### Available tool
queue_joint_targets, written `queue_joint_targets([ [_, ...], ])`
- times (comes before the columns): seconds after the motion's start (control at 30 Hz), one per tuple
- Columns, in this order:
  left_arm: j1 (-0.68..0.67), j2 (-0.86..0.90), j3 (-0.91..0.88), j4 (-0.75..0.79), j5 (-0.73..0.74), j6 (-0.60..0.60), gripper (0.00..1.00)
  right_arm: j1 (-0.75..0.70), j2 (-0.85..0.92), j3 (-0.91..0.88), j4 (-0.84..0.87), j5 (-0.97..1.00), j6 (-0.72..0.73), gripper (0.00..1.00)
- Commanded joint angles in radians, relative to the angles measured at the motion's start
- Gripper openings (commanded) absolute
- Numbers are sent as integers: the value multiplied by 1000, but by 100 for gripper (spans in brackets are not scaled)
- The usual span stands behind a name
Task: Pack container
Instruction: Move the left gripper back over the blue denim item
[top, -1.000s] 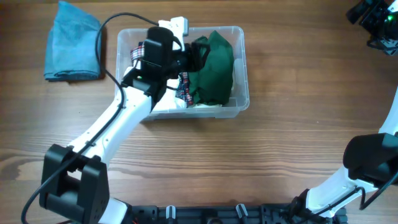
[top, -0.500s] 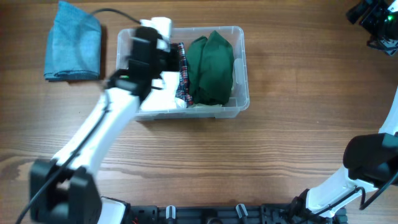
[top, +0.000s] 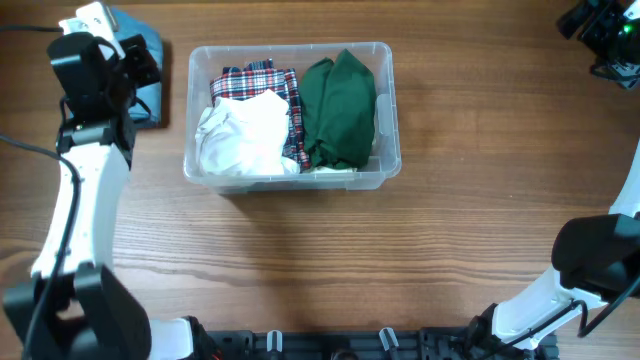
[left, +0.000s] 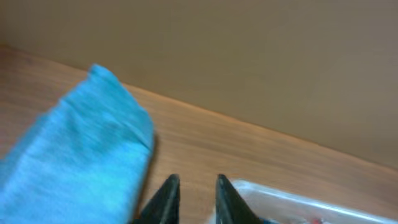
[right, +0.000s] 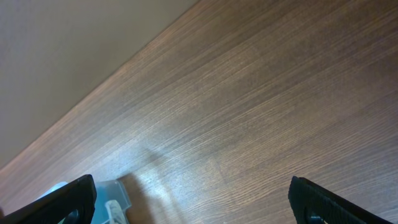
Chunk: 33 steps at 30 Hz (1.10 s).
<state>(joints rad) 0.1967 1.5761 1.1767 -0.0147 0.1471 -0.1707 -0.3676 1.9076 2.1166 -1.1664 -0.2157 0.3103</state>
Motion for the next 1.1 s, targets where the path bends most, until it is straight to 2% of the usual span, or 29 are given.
queue_joint_targets([
  [0.0, 35, 90, 2, 79, 8, 10, 32, 0, 17, 2, 2, 10, 7, 100],
  [0.07, 55, 146, 2, 154, 8, 39, 36, 0, 17, 2, 2, 10, 7, 100],
  [0.2, 76, 230, 2, 237, -19, 105, 54, 0, 17, 2, 2, 10, 7, 100],
  [0.27, 85, 275, 2, 259, -56, 140, 56, 0, 17, 2, 2, 10, 7, 100],
  [0.3, 91, 291, 2, 264, -67, 146, 55, 0, 17, 2, 2, 10, 7, 100],
  [0.4, 114, 341, 2, 288, -77, 167, 36, 0, 17, 2, 2, 10, 6, 100],
  [0.63, 156, 440, 3, 355, -78, 167, 12, 0, 17, 2, 2, 10, 7, 100],
  [0.8, 160, 481, 6, 344, -101, 167, 8, 0, 17, 2, 2, 10, 6, 100],
  [0.87, 160, 483, 6, 304, -100, 167, 5, 0, 17, 2, 2, 10, 7, 100],
  [1.07, 160, 487, 6, 156, -158, 167, 5, 0, 17, 2, 2, 10, 7, 100],
])
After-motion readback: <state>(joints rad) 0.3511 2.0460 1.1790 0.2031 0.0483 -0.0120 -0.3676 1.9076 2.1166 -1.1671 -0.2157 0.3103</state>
